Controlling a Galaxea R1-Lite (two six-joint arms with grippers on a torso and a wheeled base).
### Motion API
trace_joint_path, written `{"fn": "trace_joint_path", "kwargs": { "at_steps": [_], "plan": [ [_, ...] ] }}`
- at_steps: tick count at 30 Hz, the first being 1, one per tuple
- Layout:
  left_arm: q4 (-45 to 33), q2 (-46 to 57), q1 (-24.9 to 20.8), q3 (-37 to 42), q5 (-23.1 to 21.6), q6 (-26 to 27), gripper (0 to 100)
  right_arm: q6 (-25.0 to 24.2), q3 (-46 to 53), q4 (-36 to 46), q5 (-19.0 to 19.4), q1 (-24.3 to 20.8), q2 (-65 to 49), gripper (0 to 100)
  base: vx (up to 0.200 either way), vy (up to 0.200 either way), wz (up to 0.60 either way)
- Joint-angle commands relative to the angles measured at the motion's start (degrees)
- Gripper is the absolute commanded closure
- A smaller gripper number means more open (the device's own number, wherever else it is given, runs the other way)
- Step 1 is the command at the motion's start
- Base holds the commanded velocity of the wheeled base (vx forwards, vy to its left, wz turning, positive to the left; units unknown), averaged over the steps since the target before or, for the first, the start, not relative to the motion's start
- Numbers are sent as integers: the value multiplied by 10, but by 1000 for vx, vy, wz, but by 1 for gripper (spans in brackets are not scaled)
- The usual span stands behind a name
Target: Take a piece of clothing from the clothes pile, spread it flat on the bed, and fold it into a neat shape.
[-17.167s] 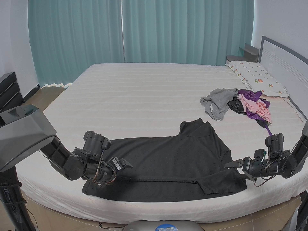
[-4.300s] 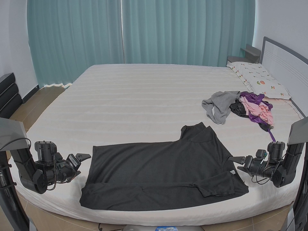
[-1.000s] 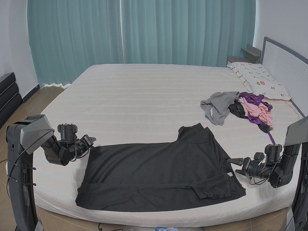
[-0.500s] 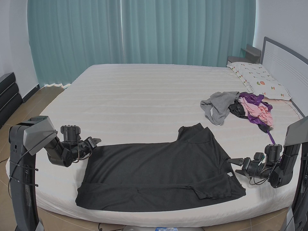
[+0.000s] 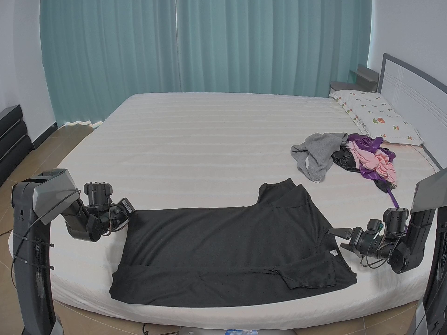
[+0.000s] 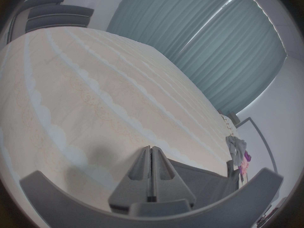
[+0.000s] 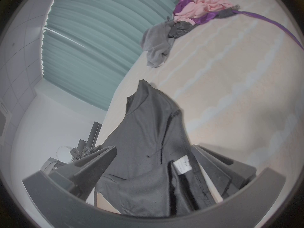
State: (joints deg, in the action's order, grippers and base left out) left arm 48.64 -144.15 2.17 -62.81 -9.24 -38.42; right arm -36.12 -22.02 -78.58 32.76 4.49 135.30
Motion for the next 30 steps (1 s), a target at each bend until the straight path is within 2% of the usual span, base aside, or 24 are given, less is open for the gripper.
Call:
{"fn": "trace_joint_path", "kwargs": {
  "at_steps": [1, 4, 8, 13, 16, 17, 18, 20, 24, 27, 28, 30],
  "plan": [
    [1, 17, 1, 4, 2, -18, 100, 2, -2, -20, -9, -6, -5, 0, 0, 0, 0],
    [1, 37, 1, 6, 9, -53, 100, 0, -13, -33, -9, -7, -13, 0, 0, 0, 0],
    [3, 39, -1, 14, 10, -57, 100, 1, -52, -30, -16, -24, -9, 0, 0, 0, 0],
    [3, 45, 0, 16, 12, -58, 100, 3, -116, 26, -26, -48, -17, 0, 0, 0, 0],
    [3, 51, 1, 17, 12, -66, 100, 3, -201, 120, -27, -69, -15, 0, 0, 0, 0],
    [3, 51, 1, 17, 12, -66, 100, 3, -201, 120, -27, -69, -15, 0, 0, 0, 0],
    [3, 51, 0, 18, 12, -71, 100, 3, -248, 169, -30, -78, -7, 0, 0, 0, 0],
    [3, 51, -1, 22, 12, -71, 100, 5, -297, 217, -47, -91, 6, 0, 0, 0, 0],
    [3, 51, -1, 22, 12, -72, 100, 40, -384, 273, -105, -107, 51, 0, 0, 0, 0],
    [3, 50, -1, 28, 10, -73, 100, 81, -429, 302, -124, -109, 73, 0, 0, 0, 0],
    [3, 50, -1, 28, 10, -73, 100, 81, -429, 302, -124, -109, 73, 0, 0, 0, 0],
    [4, 49, -1, 31, 10, -74, 100, 116, -480, 367, -127, -106, 82, 0, 0, 0, 0]
  ]
}}
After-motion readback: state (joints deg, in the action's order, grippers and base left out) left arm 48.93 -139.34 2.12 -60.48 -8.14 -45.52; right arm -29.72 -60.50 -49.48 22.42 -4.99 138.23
